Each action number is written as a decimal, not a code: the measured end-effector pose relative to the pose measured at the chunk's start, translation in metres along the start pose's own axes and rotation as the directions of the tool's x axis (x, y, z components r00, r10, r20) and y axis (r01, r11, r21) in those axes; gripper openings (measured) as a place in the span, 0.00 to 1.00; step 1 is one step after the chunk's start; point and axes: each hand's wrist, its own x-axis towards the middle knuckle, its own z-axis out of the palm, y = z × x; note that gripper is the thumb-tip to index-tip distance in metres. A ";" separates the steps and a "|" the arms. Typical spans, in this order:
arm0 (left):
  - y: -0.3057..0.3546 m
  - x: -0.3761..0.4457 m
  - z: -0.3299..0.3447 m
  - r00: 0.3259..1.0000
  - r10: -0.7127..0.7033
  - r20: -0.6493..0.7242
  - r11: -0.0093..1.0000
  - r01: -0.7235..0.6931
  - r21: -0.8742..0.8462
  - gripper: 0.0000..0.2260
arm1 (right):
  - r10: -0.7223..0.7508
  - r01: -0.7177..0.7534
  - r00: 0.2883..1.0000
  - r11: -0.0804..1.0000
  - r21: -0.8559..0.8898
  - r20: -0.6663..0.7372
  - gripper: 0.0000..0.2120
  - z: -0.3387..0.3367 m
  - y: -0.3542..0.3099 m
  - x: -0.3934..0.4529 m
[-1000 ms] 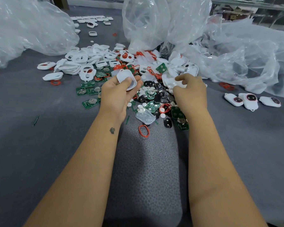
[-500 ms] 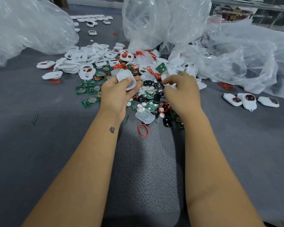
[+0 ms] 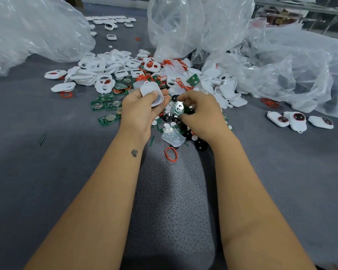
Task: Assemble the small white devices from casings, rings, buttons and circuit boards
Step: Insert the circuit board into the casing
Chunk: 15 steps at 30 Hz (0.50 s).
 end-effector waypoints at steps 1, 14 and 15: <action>0.000 0.000 0.000 1.000 0.001 -0.001 1.000 -0.001 -0.001 0.08 | 0.012 -0.012 1.000 0.999 0.049 -0.001 0.20 -0.001 -0.001 -0.001; -0.002 0.000 0.000 1.000 0.008 0.018 1.000 -0.009 0.027 0.08 | 0.186 -0.183 0.955 0.982 0.036 -0.230 0.20 -0.012 0.014 0.046; -0.003 -0.001 -0.001 1.000 0.008 0.021 0.999 -0.009 0.031 0.08 | 0.169 -0.175 0.963 0.984 -0.011 -0.212 0.21 -0.011 0.015 0.055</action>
